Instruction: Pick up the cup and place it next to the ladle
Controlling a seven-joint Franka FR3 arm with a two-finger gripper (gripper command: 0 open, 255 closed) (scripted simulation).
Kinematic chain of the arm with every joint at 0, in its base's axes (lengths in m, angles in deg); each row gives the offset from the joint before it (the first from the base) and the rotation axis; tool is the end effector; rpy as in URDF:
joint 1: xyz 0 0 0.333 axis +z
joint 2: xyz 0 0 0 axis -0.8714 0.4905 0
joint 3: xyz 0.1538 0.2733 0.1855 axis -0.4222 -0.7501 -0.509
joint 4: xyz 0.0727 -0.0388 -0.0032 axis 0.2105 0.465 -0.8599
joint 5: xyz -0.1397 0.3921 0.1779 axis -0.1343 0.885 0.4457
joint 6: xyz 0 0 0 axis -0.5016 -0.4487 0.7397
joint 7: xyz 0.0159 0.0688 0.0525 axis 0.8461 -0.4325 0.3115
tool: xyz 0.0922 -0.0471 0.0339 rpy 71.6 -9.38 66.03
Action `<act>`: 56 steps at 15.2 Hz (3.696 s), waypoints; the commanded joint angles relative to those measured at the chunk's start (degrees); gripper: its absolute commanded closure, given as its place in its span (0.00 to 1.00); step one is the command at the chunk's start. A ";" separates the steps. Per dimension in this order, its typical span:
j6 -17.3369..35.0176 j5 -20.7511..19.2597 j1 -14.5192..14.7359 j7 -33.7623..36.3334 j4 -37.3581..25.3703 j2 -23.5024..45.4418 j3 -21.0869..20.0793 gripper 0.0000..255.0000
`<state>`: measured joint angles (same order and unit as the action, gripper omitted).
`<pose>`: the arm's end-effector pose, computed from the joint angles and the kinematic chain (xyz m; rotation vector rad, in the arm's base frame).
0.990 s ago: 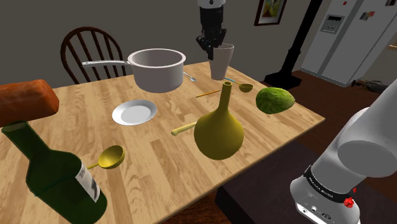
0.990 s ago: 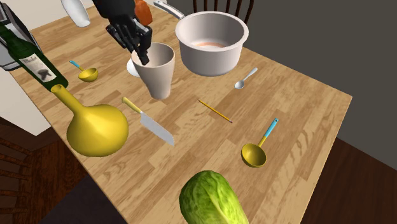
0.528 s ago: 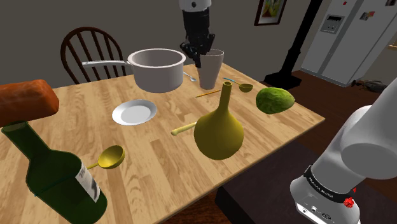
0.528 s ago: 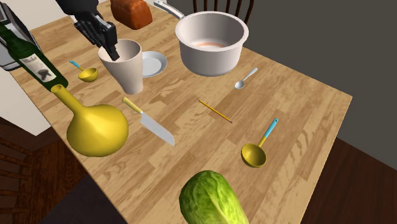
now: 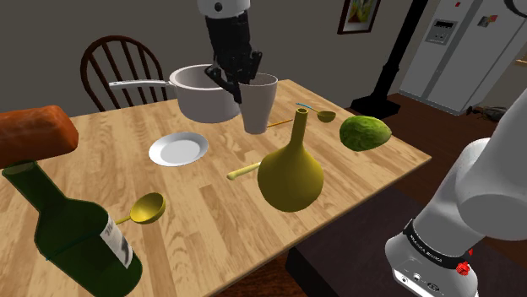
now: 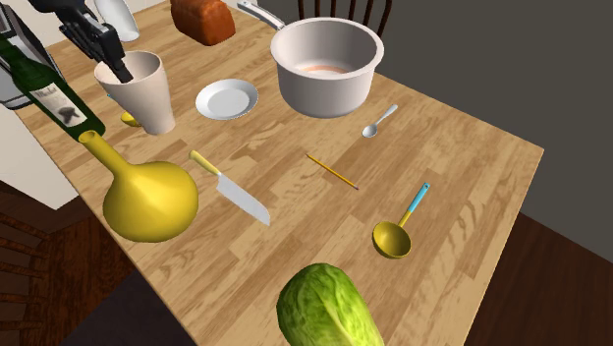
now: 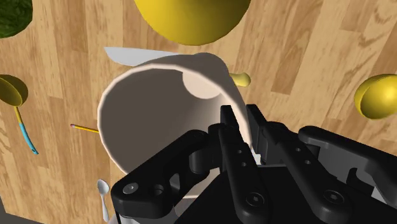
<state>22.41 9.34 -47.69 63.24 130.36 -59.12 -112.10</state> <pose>0.4960 0.3606 0.6076 2.9593 0.1041 0.0130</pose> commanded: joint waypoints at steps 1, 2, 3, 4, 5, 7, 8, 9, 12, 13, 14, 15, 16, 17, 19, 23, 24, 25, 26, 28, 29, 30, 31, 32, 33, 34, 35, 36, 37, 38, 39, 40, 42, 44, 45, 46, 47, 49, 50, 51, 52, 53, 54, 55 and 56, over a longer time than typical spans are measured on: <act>-1.29 -0.62 1.56 3.09 -2.74 2.11 -1.52 1.00; -1.82 -0.95 2.39 4.60 -3.97 3.17 -2.24 1.00; -2.37 -1.34 3.27 6.12 -5.29 4.31 -2.94 1.00; -2.95 -1.78 4.17 7.64 -6.70 5.52 -3.63 1.00; -3.57 -2.27 5.15 9.16 -8.20 6.80 -4.27 1.00; -4.93 -3.40 7.25 12.18 -11.51 9.61 -5.48 1.00; -5.67 -4.04 8.41 13.67 -13.34 11.12 -6.02 1.00; -6.47 -4.74 9.65 15.14 -15.29 12.72 -6.51 1.00; -9.24 -7.10 13.89 19.34 -22.00 18.00 -7.65 1.00; -10.31 -7.98 15.51 20.64 -24.58 19.93 -7.90 1.00; -11.26 -8.72 16.94 21.66 -26.86 21.59 -8.03 1.00; -10.33 -8.54 16.72 21.72 -25.66 21.30 -7.97 1.00; -9.42 -8.40 16.47 21.79 -24.51 21.04 -7.97 1.00; -8.53 -8.27 16.23 21.87 -23.39 20.81 -7.97 1.00; -6.78 -8.07 15.81 22.02 -21.27 20.41 -7.96 1.00; -3.45 -7.81 15.13 22.35 -17.40 19.88 -7.92 1.00; -2.64 -7.78 14.99 22.44 -16.51 19.79 -7.90 1.00; -1.85 -7.75 14.86 22.53 -15.64 19.72 -7.88 1.00; -1.06 -7.74 14.74 22.63 -14.79 19.67 -7.86 1.00; 0.48 -7.75 14.53 22.82 -13.17 19.62 -7.82 1.00; 1.24 -7.77 14.43 22.93 -12.40 19.62 -7.79 1.00; 2.00 -7.80 14.35 23.04 -11.64 19.64 -7.76 1.00; 2.74 -7.84 14.27 23.15 -10.91 19.67 -7.73 1.00; 3.48 -7.89 14.20 23.26 -10.19 19.71 -7.70 1.00; 4.21 -7.94 14.13 23.38 -9.50 19.78 -7.67 1.00; 4.93 -8.01 14.07 23.50 -8.82 19.85 -7.63 1.00; 5.65 -8.08 14.02 23.62 -8.17 19.94 -7.59 1.00; 6.36 -8.17 13.98 23.75 -7.53 20.04 -7.55 1.00; 7.06 -8.26 13.94 23.88 -6.91 20.16 -7.51 1.00; 7.76 -8.36 13.90 24.02 -6.31 20.29 -7.46 1.00; 8.45 -8.47 13.87 24.16 -5.72 20.43 -7.41 1.00; 9.14 -8.59 13.85 24.30 -5.16 20.59 -7.36 1.00; 10.49 -8.84 13.82 24.60 -4.07 20.94 -7.25 1.00; 11.82 -9.13 13.81 24.90 -3.05 21.34 -7.13 1.00; 12.48 -9.29 13.81 25.06 -2.56 21.56 -7.06 1.00; 13.13 -9.45 13.82 25.23 -2.09 21.78 -6.99 1.00; 13.77 -9.62 13.83 25.39 -1.63 22.02 -6.92 1.00; 15.05 -9.98 13.87 25.73 -0.77 22.54 -6.76 1.00; 15.68 -10.17 13.90 25.91 -0.36 22.81 -6.68 1.00; 16.28 -10.36 13.92 26.08 0.03 23.09 -6.60 1.00; 16.28 -10.35 13.92 26.08 0.04 23.08 -6.60 1.00; 16.28 -10.36 13.92 26.08 0.03 23.08 -6.60 1.00; 16.28 -10.36 13.92 26.08 0.03 23.09 -6.59 1.00; 16.28 -10.36 13.93 26.08 0.03 23.09 -6.59 1.00; 16.28 -10.36 13.93 26.08 0.03 23.09 -6.59 1.00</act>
<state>38.66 -1.00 -33.76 89.32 130.38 -36.03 -118.70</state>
